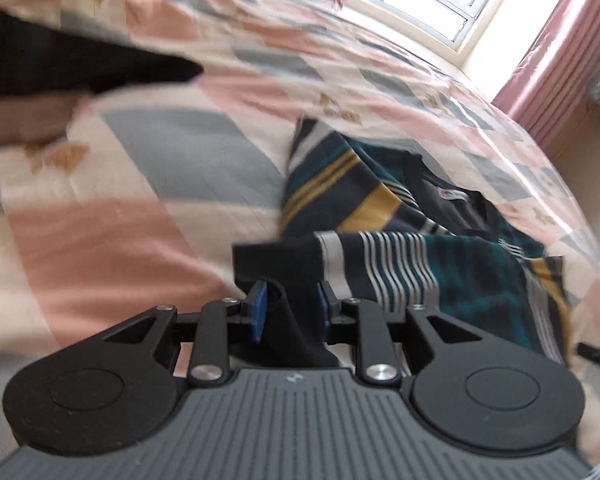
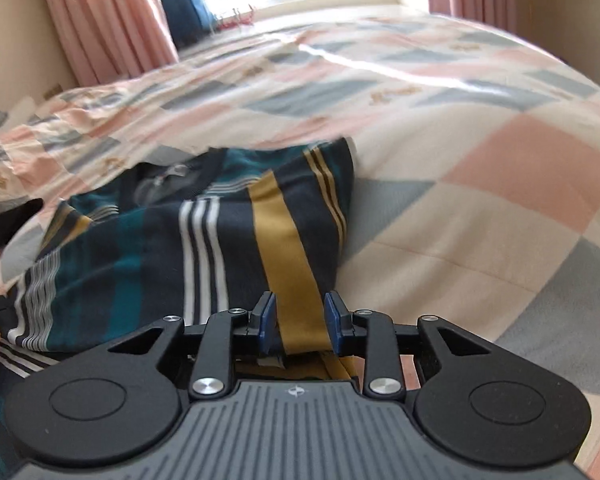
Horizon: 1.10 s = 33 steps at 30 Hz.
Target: Fold clothes
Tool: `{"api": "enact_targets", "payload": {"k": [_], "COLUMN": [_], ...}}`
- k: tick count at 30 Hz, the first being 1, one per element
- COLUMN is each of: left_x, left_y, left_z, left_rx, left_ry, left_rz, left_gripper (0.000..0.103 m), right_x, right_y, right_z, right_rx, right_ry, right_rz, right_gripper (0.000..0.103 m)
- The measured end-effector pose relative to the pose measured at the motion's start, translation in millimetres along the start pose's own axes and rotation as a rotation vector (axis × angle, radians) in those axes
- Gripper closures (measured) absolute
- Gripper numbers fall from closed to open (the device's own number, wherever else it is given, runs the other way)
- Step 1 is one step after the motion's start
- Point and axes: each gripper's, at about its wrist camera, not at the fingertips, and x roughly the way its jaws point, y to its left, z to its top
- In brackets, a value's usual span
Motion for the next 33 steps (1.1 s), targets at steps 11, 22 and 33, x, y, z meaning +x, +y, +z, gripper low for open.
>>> {"api": "enact_targets", "payload": {"k": [11,22,33], "left_x": [-50.7,-108.6,-183.3], "left_y": [18.4,-0.1,33.3], "left_z": [-14.6,-114.2,-200.1], "left_rx": [0.034,0.4,0.768], "left_ry": [0.096,0.244,0.254], "left_rz": [0.19,0.096,-0.012], "left_gripper": [0.069,0.069,0.068], "right_x": [-40.5,-119.1,-203.6], "right_y": [-14.4,-9.2,32.6], "right_z": [-12.7,-135.4,-254.3], "right_rx": [-0.017,-0.251,-0.28], "right_ry": [0.035,0.151,0.299], "right_rz": [0.018,-0.05,-0.201], "right_gripper": [0.065,0.063,0.063]}}
